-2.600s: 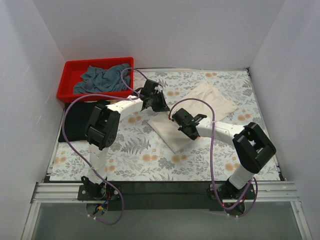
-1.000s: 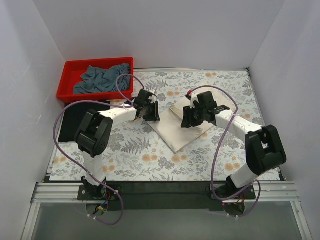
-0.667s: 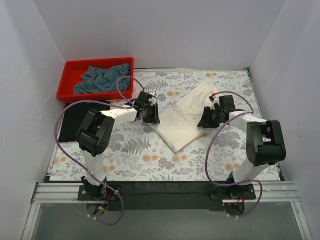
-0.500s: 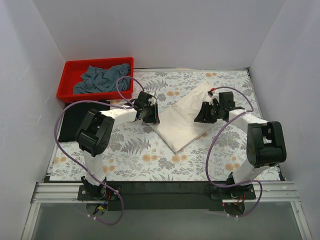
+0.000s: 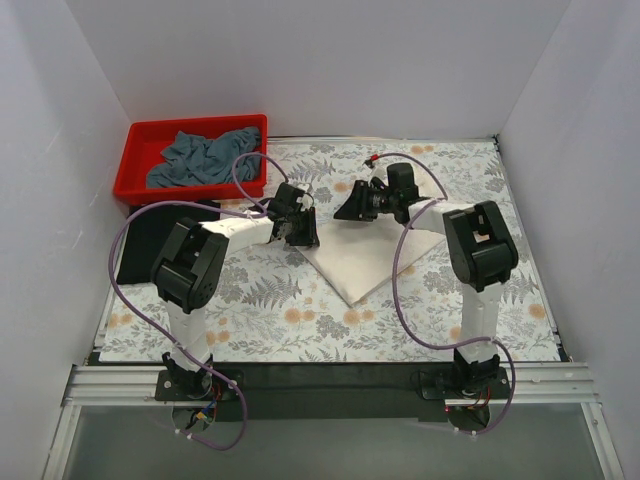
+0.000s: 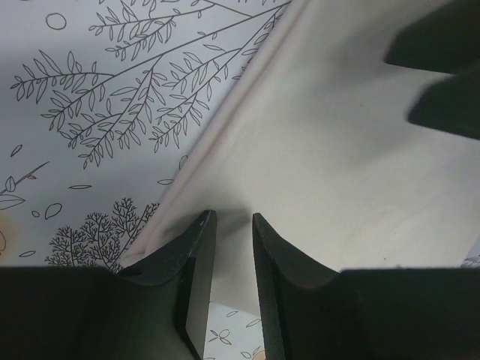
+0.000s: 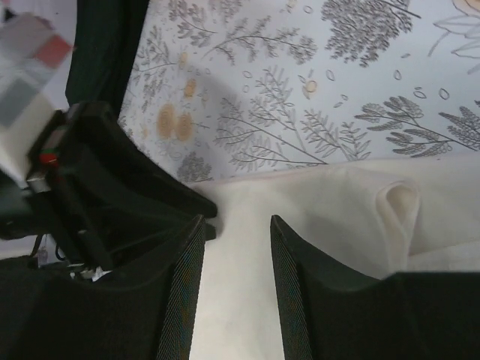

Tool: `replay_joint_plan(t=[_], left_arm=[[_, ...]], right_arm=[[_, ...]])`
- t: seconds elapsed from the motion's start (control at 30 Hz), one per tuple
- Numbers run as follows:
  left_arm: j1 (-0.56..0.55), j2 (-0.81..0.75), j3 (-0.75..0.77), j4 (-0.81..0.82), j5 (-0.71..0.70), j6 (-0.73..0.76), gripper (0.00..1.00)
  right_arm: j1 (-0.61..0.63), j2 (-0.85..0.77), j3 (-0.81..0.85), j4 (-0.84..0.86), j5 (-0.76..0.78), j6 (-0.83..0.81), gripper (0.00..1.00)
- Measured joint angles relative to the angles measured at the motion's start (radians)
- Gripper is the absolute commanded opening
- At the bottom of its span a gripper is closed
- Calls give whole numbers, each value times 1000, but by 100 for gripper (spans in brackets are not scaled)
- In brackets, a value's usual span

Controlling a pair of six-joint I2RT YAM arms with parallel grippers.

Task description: Fold and stack the t-shirts

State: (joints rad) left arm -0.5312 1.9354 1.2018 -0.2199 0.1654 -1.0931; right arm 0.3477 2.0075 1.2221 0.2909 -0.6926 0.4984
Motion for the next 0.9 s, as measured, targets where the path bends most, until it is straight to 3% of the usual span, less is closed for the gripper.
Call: replay_joint_plan(t=[0.17,0.37,0.6,0.77,0.9], left_arm=[[0,-5,-14,14,0,-2,27],[0,-16,-31,30,0,-8,28],[-1,-48,-31,-52,0,-15,29],[-1,-95,-30,-118,-14,-14,28],[-1,-131,-30,-129,-26,-10,26]], right_arm=[[-30,173,45,64,-18,63,40],[-103,174,42,103,-50,82,40],[-127,-75,-161,103,-112,76,38],[-68,-290,-347,115,-219,61,27],[18,-362,-462,84,-257,24,16]])
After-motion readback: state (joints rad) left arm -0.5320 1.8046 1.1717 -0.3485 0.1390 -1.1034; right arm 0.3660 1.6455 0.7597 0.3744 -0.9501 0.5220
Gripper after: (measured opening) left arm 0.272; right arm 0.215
